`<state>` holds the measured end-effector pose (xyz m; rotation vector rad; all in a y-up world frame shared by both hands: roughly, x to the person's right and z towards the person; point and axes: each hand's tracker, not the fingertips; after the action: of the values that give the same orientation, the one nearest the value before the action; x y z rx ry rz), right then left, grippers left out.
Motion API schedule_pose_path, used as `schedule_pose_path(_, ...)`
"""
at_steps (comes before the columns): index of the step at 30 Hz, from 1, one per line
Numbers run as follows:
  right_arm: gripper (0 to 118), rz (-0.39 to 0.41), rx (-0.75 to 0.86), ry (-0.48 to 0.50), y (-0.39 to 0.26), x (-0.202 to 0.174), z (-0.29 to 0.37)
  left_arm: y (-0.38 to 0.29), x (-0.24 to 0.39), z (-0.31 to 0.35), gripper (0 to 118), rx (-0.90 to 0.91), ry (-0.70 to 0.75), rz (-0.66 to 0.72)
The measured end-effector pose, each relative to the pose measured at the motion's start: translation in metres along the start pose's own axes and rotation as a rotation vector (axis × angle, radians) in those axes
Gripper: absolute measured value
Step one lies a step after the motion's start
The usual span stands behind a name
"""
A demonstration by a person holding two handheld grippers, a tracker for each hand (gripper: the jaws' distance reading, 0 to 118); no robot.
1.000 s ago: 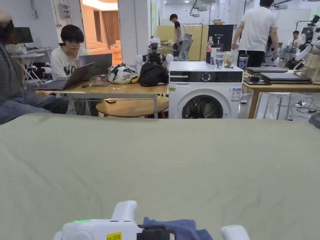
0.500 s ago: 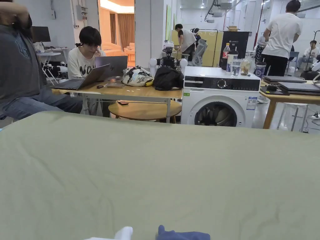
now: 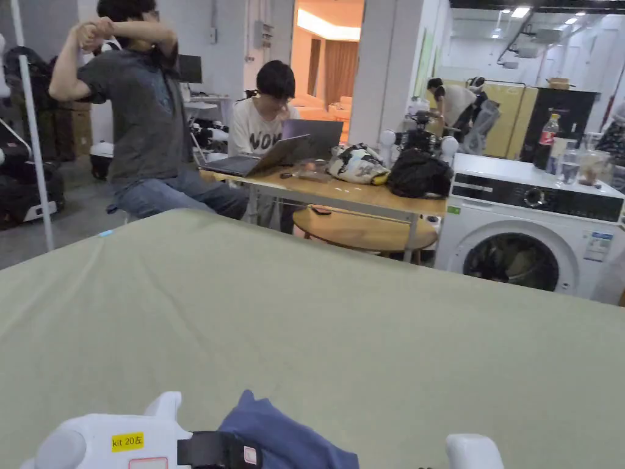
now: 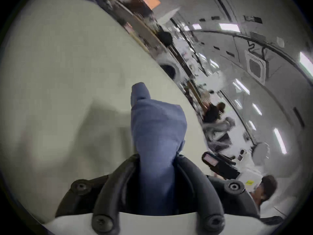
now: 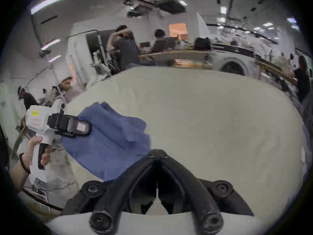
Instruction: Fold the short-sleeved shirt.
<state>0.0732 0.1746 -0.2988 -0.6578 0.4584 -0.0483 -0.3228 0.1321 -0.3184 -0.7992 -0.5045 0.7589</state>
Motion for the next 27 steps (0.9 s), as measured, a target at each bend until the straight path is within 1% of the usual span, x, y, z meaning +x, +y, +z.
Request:
schedule_pose_path(2, 0, 0.021, 0.016, 0.064, 0.017, -0.032, -0.036, 0.023, -0.018, 0.049, 19, 0.081, 0.115, 0.004)
schedule_pose_path(4, 0, 0.033, 0.018, 0.133, 0.030, -0.061, -0.073, 0.043, -0.041, 0.077, 19, 0.082, 0.222, 0.007)
schedule_pose_path(7, 0, 0.047, 0.014, 0.144, 0.041, -0.102, -0.121, 0.067, -0.073, 0.097, 19, 0.145, 0.333, 0.001)
schedule_pose_path(8, 0, 0.044, -0.008, 0.191, 0.044, -0.110, -0.136, 0.073, -0.081, 0.098, 26, 0.168, 0.361, -0.004)
schedule_pose_path(9, 0, 0.026, -0.027, 0.225, 0.044, -0.116, -0.146, 0.081, -0.089, 0.095, 42, 0.183, 0.401, 0.004)
schedule_pose_path(10, 0, 0.000, -0.057, 0.232, 0.044, -0.119, -0.153, 0.085, -0.091, 0.092, 54, 0.177, 0.464, 0.001)
schedule_pose_path(11, 0, 0.007, -0.071, 0.226, 0.044, -0.120, -0.155, 0.089, -0.086, 0.091, 54, 0.213, 0.592, -0.051)
schedule_pose_path(12, 0, 0.012, -0.063, 0.221, 0.045, -0.119, -0.153, 0.091, -0.080, 0.092, 54, 0.232, 0.669, -0.111)
schedule_pose_path(13, 0, 0.041, -0.031, 0.200, 0.043, -0.116, -0.143, 0.093, -0.072, 0.092, 54, 0.251, 0.741, -0.178)
schedule_pose_path(15, 0, 0.111, 0.033, 0.151, 0.045, -0.104, -0.122, 0.090, -0.042, 0.096, 54, 0.311, 0.775, -0.289)
schedule_pose_path(16, 0, 0.127, 0.082, 0.112, 0.044, -0.095, -0.107, 0.084, -0.022, 0.098, 54, 0.332, 0.734, -0.340)
schedule_pose_path(17, 0, 0.127, 0.109, 0.072, 0.047, -0.085, -0.093, 0.073, 0.002, 0.100, 54, 0.412, 0.607, -0.446)
schedule_pose_path(18, 0, 0.124, 0.134, 0.058, 0.050, -0.075, -0.079, 0.066, 0.026, 0.098, 54, 0.453, 0.536, -0.523)
schedule_pose_path(19, 0, 0.103, 0.175, 0.044, 0.053, -0.063, -0.061, 0.059, 0.054, 0.092, 54, 0.481, 0.510, -0.600)
schedule_pose_path(21, 0, 0.123, 0.237, -0.028, 0.056, -0.044, -0.023, 0.048, 0.104, 0.076, 54, 0.508, 0.470, -0.682)
schedule_pose_path(22, 0, 0.137, 0.270, -0.081, 0.058, -0.035, 0.000, 0.044, 0.129, 0.065, 54, 0.511, 0.428, -0.702)
schedule_pose_path(23, 0, 0.155, 0.304, -0.114, 0.058, -0.024, 0.025, 0.039, 0.153, 0.054, 54, 0.519, 0.392, -0.713)
schedule_pose_path(24, 0, 0.172, 0.333, -0.150, 0.056, -0.016, 0.049, 0.033, 0.172, 0.043, 49, 0.540, 0.353, -0.707)
schedule_pose_path(25, 0, 0.181, 0.379, -0.211, 0.053, -0.006, 0.074, 0.023, 0.188, 0.034, 32, 0.568, 0.278, -0.722)
schedule_pose_path(26, 0, 0.183, 0.415, -0.268, 0.050, 0.005, 0.098, 0.012, 0.208, 0.024, 18, 0.603, 0.207, -0.760)
schedule_pose_path(27, 0, 0.175, 0.429, -0.309, 0.048, 0.014, 0.116, 0.002, 0.225, 0.013, 11, 0.600, 0.198, -0.777)
